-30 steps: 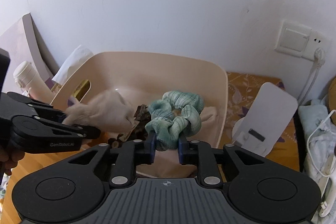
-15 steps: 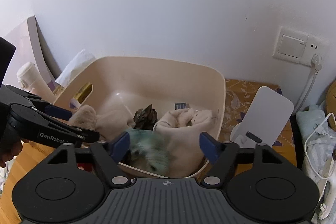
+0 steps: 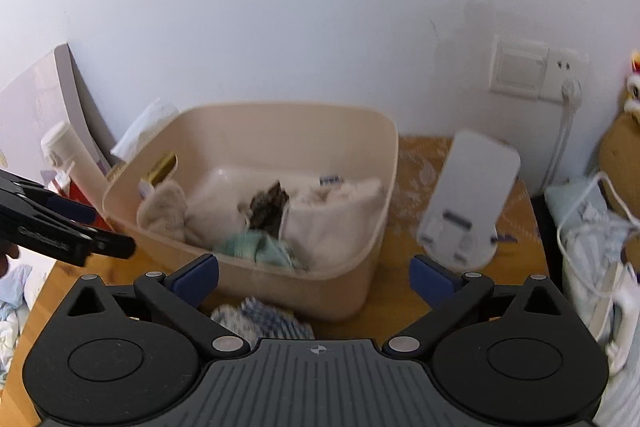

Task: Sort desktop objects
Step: 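Move both tools back toward the remaining toys and clothes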

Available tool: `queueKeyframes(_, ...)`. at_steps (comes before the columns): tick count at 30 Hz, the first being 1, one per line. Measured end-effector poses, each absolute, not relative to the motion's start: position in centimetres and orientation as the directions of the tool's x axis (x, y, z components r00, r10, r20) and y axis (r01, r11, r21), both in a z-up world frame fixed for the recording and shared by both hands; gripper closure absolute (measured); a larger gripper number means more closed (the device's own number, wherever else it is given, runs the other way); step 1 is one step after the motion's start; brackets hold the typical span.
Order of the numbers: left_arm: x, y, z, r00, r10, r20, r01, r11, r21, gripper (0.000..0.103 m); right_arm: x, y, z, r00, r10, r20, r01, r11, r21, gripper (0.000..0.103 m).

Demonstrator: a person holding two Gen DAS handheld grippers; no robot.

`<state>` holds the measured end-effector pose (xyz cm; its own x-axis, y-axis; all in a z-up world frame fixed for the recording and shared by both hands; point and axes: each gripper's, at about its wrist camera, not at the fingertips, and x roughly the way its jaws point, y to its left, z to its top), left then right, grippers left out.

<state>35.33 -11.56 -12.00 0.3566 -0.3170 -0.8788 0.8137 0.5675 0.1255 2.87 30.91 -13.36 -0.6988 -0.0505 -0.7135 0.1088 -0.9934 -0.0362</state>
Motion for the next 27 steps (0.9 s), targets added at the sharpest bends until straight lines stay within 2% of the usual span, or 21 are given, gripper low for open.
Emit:
queueKeyframes(11,32.4,-7.6,-15.3,0.282,-0.257,-0.924,0.783,0.618,0.067,0.021,5.3,30.7,-16.8,-0.612,-0.077,-0.787,0.101,-0.995,0.018,0.0)
queueKeyframes(27,32.3,-7.7,-18.8,0.146,-0.186,-0.972,0.724,0.689,-0.023,0.021,5.5,28.3,-21.1,-0.513,-0.127,-0.849,0.07,-0.992,0.106,0.0)
